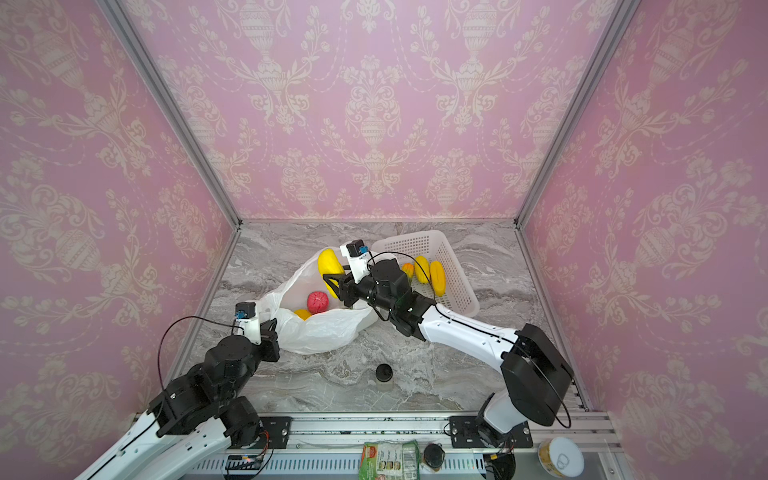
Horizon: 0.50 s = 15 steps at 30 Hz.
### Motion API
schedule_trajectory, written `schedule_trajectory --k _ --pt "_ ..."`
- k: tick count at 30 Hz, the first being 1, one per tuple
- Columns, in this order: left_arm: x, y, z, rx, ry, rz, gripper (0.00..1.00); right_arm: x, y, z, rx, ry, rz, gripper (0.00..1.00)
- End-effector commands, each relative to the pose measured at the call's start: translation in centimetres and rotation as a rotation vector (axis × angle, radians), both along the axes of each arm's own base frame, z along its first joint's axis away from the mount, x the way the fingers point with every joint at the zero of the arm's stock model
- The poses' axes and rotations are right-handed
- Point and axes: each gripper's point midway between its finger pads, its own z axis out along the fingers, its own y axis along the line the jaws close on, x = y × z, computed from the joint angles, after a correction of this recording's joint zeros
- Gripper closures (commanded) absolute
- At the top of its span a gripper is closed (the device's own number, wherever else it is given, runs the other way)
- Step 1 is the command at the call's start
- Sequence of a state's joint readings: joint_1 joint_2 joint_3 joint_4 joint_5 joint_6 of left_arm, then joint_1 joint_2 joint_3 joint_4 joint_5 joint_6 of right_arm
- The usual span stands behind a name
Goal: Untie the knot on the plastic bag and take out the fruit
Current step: 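Lift the yellow elongated fruit up out of the bag, then carry the yellow fruit over the white basket and release it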
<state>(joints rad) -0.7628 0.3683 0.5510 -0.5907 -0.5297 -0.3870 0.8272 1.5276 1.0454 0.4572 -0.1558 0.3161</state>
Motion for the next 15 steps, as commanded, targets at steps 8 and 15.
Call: schedule_trajectory --k 8,15 --pt "0.0 -0.1 -0.2 -0.006 0.003 -0.001 1.0 0.9 -2.2 -0.7 -0.074 -0.019 -0.115 0.74" --pt "0.0 -0.2 -0.3 -0.002 0.007 -0.002 1.0 -1.4 -9.3 5.5 -0.057 -0.185 -0.289 0.74"
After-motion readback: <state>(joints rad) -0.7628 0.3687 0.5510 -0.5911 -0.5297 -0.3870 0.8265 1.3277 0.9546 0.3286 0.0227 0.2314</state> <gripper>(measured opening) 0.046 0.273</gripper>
